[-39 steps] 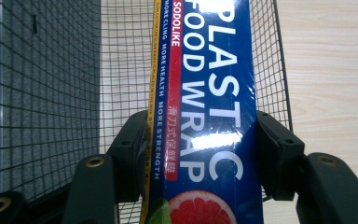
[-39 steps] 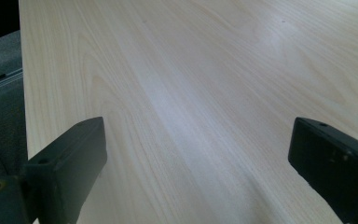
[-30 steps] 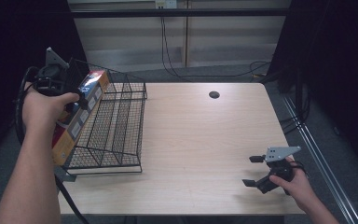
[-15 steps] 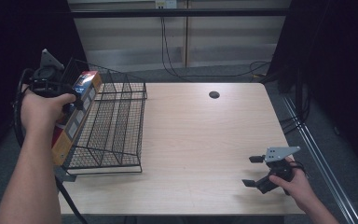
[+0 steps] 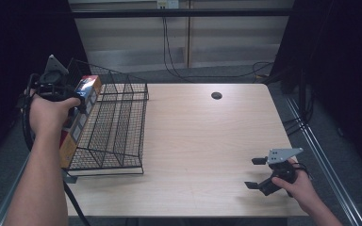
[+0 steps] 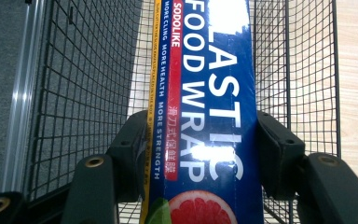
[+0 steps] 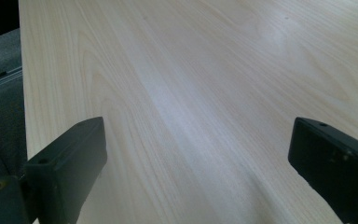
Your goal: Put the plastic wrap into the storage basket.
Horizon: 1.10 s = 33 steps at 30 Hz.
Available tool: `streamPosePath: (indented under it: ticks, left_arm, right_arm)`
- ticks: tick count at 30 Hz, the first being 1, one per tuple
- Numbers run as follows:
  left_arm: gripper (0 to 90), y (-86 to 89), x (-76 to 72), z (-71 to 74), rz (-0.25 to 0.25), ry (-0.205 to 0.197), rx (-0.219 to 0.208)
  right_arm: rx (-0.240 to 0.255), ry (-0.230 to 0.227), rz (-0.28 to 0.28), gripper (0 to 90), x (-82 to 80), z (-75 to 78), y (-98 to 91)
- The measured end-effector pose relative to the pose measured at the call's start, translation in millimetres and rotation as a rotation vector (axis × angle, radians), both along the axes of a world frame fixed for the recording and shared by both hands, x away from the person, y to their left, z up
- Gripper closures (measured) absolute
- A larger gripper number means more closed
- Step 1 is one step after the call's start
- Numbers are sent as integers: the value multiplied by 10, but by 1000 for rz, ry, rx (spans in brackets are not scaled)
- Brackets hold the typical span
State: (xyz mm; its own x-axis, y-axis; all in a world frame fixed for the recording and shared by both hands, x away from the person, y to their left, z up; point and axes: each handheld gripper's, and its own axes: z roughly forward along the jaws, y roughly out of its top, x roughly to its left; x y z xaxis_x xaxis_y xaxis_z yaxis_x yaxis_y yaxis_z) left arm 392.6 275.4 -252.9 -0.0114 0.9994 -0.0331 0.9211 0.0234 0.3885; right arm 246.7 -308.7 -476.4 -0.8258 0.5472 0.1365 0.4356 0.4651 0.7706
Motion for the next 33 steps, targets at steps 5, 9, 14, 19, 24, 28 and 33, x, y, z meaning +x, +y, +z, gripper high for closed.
streamPosePath:
  ticks: [5, 9, 14, 19, 24, 28, 33]
  left_arm:
    - [434, 2, 13, -36, -5, 0, 12]
    - [433, -15, 26, -73, 2, 6, 5]
    - [432, -13, 45, -110, 1, 11, 12]
    - [431, -12, 51, -129, 15, 10, 7]
    - [431, -22, 59, -140, 16, 12, 12]
    - [430, -38, 72, -152, 18, 12, 15]
    - [430, -68, 90, -179, 12, 16, 13]
  right_arm:
    - [1, -2, -1, 44, 3, 0, -3]
    - [1, -8, -2, 44, 4, 1, -6]
    - [-2, -5, -2, 44, 3, -2, -3]
    - [-2, -6, -4, 44, 4, -3, -7]
    - [-2, -7, -3, 44, 4, -3, -6]
    - [-1, -4, -2, 44, 3, -2, -6]
    - [-1, -3, -2, 44, 2, -2, -6]
